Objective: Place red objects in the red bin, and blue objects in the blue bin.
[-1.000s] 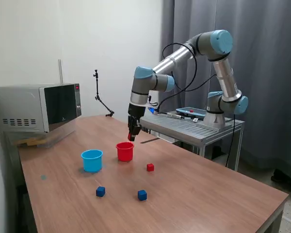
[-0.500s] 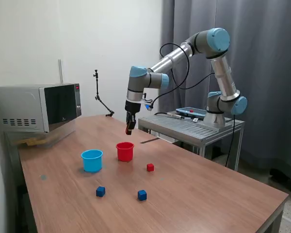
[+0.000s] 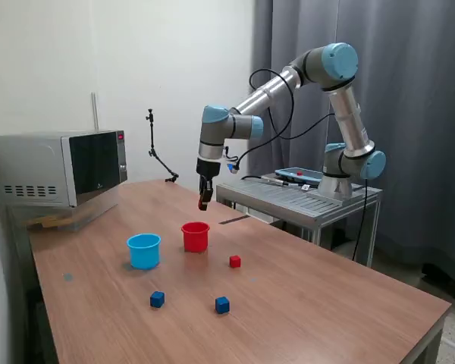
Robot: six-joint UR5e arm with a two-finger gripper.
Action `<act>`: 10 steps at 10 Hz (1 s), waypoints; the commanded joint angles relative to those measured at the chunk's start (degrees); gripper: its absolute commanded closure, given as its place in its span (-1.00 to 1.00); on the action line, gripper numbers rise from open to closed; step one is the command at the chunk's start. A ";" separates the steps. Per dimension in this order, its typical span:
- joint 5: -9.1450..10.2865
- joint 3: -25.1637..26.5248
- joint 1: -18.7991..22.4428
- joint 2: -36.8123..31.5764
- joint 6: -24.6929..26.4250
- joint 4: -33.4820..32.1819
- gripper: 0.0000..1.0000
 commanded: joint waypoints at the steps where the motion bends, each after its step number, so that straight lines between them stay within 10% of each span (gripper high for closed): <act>1: 0.44 -0.50 0.44 -0.44 -0.06 -0.09 1.00; 3: 5.34 -0.86 0.53 -0.44 -0.06 -0.35 1.00; 10: 5.54 -0.42 0.53 0.35 0.12 -0.70 1.00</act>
